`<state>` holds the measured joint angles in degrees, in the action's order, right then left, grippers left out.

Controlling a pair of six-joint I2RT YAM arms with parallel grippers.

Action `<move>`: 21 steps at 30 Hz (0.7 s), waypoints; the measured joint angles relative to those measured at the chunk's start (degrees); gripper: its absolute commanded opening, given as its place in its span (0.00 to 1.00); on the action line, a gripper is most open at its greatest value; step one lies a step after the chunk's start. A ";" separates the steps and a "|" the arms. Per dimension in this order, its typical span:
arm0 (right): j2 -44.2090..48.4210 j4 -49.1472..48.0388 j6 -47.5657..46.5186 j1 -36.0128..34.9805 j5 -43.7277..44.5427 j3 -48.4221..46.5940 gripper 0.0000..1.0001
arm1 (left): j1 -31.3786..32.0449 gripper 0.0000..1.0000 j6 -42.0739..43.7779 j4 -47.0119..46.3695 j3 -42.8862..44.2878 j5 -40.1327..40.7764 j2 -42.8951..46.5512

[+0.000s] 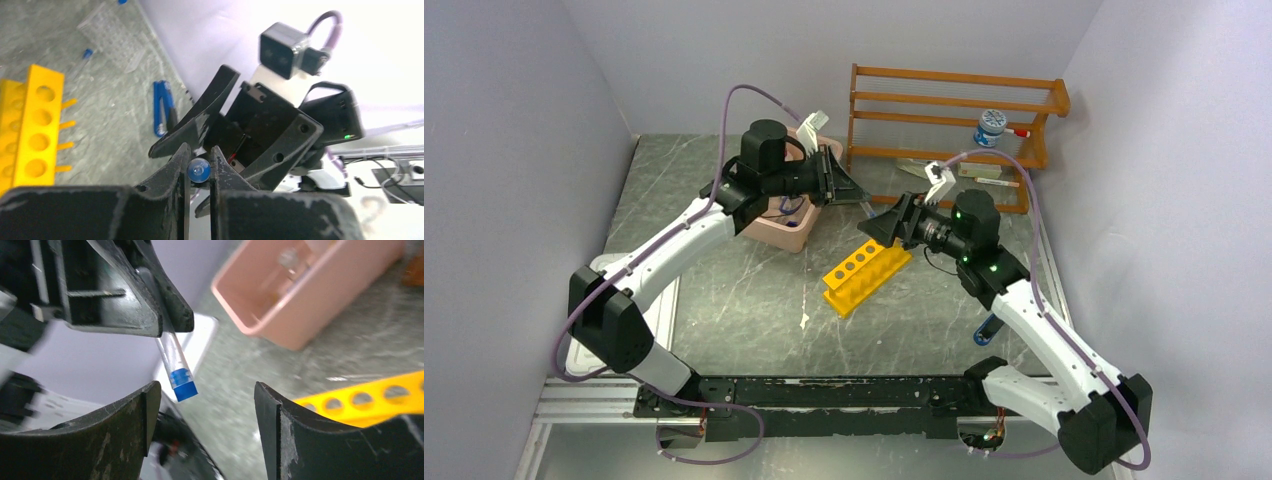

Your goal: Organize the chemistry lab equipment

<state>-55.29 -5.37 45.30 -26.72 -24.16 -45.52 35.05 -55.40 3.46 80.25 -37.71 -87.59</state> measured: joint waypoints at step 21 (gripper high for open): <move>-5.11 -26.29 32.68 -1.16 15.91 -0.24 0.37 | 0.70 0.05 -23.87 -19.74 -5.75 17.20 3.48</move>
<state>-60.40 -31.66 77.97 -27.88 -8.25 -45.76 35.75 -79.26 -16.27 74.50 -20.51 -84.12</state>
